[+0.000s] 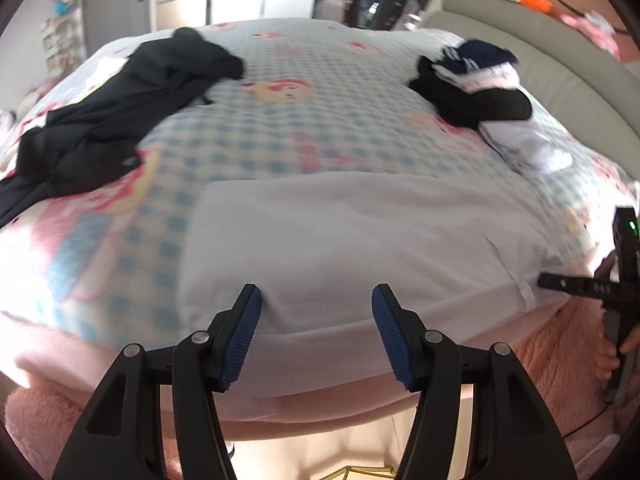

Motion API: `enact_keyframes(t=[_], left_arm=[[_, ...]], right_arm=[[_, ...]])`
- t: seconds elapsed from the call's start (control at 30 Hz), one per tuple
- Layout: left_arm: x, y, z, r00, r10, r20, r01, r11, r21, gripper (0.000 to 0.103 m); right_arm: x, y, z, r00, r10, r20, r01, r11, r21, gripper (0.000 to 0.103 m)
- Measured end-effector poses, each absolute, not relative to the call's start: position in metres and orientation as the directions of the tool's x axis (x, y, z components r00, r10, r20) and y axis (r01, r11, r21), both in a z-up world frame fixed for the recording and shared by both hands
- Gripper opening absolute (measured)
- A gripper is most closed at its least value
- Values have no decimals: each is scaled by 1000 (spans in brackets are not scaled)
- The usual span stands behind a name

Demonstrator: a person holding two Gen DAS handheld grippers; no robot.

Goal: Fold clothes

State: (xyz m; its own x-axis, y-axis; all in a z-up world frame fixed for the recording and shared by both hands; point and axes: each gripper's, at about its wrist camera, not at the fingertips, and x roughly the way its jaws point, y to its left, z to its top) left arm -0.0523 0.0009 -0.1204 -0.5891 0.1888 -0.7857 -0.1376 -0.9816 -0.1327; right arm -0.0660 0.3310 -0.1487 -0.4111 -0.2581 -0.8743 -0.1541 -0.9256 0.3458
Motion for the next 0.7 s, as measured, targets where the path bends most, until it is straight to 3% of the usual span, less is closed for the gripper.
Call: enact_keyframes(t=[0.17,0.23,0.3,0.37,0.7], left_arm=[[-55,12,-117,-567,246,-786,-187,-968,-167,60],[-56,13,-119,-549,279,-788,-204,-959,-198,60],[-58,18,-121,-530,289,-797,-217,-955,-201,60],[-62,24,-122,-486,317,-814,-234,-945,-228,60],[-101,89,-103,-457,384,-803,-326,-912,-251,60]], right_arm=[[-71,327,-150,-446,-258,-857,-159,-920,359,60],[-73,324,-147,-469,-278,-838,-134,-916,379,50],[-78,324,-142,-498,-312,-809,-121,-899,421,28],[-83,325,-137,-526,-345,-778,-106,-880,463,23],[-93,295,-101,-601,-417,-682,44,-869,493,19]])
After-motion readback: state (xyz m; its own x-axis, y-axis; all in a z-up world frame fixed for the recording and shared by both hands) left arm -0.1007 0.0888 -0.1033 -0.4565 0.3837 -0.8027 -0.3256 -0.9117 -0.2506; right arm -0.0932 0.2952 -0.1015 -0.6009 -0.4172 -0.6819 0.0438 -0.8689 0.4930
